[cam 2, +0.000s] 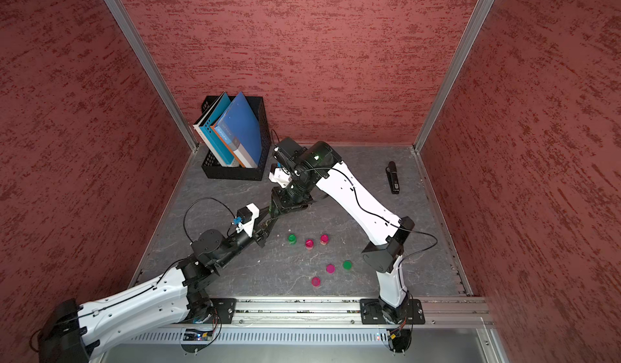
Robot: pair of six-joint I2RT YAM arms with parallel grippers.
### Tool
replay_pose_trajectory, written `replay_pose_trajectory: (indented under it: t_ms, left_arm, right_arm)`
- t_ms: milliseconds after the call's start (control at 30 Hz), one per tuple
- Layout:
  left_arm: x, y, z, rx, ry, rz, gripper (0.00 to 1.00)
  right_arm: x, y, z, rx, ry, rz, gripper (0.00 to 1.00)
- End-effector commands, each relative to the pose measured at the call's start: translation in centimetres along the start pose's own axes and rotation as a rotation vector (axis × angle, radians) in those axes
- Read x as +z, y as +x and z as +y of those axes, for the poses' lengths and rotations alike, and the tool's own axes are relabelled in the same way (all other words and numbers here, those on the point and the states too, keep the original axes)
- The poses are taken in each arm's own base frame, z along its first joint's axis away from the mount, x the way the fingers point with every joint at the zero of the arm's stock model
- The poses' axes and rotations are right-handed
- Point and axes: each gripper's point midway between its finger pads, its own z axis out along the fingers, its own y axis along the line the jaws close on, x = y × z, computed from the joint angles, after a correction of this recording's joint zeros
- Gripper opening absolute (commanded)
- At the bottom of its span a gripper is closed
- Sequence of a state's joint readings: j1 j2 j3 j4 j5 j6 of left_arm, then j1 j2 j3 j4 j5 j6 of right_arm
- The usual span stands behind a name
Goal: Close the paint jar lid
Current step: Close the lid on the paint jar.
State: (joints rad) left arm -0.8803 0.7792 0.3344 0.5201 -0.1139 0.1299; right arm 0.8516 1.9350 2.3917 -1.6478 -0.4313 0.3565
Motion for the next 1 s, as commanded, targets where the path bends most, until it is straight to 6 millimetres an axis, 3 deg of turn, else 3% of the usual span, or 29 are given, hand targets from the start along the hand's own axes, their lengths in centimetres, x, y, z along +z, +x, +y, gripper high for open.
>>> replay_pose_trajectory:
  t_ms: [0,433,967]
  left_arm:
    - [0.0,0.0,0.0,-0.02,-0.004,-0.015,0.28]
    - [0.2,0.1,-0.3,-0.024,0.011,0.0,0.28]
    - [0.6,0.5,-0.4,-0.021,0.017,0.014,0.28]
  right_arm:
    - [-2.4,2.4,-1.1,-0.016,0.096,0.013,0.41]
    - [-1.3,1.5,-3.3,-0.099,0.273,0.003,0.41]
    - [0.3,1.0,-3.6,-0.126,0.315,0.014,0.43]
